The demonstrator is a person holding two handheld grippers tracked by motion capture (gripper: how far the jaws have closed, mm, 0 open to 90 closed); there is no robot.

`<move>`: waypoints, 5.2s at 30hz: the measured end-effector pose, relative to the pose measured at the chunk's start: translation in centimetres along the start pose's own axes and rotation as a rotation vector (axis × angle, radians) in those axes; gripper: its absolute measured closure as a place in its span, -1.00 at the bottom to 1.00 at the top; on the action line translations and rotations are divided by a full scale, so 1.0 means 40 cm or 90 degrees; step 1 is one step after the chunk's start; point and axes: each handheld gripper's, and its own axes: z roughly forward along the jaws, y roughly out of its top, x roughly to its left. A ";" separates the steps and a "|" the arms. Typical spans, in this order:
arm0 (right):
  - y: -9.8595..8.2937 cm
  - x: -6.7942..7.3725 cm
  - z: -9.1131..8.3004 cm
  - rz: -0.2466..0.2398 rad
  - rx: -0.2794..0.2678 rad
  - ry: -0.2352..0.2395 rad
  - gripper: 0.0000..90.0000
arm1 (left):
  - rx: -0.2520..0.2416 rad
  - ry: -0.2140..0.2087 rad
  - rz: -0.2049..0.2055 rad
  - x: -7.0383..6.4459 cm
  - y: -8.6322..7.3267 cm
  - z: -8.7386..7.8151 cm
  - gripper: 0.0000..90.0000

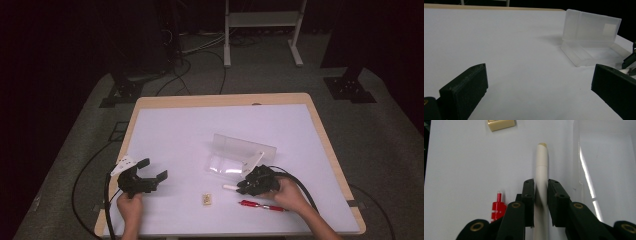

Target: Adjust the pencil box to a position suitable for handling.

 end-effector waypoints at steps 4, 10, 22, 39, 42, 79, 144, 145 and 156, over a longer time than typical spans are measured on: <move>0.001 0.001 0.001 0.002 0.001 0.001 0.71 | -0.001 0.000 0.000 0.000 0.000 0.000 -1.00; 0.002 0.001 -0.002 0.006 -0.001 0.011 0.73 | -0.001 0.000 0.000 0.000 0.000 -0.001 -1.00; 0.017 -0.008 -0.055 0.023 -0.028 0.001 0.73 | 0.000 0.001 0.000 0.000 0.000 0.000 -1.00; 0.053 -0.034 -0.103 0.018 -0.040 -0.028 0.73 | -0.001 0.001 -0.002 -0.001 0.000 -0.001 -1.00; 0.059 -0.040 -0.108 0.018 -0.040 -0.035 0.73 | -0.001 0.001 -0.002 -0.001 0.000 -0.001 -1.00; 0.063 -0.132 -0.061 0.043 -0.006 -0.078 0.73 | -0.002 -0.001 -0.002 0.000 0.000 0.000 -1.00; 0.042 -0.137 -0.055 0.063 -0.001 -0.072 0.64 | -0.001 -0.001 -0.002 -0.001 0.000 0.000 -1.00; 0.042 -0.133 -0.057 0.064 -0.001 -0.069 0.63 | -0.001 -0.001 -0.002 -0.001 0.000 0.000 -1.00; 0.032 -0.096 -0.087 0.065 -0.022 -0.056 0.57 | 0.000 0.000 -0.001 -0.002 0.000 0.000 -1.00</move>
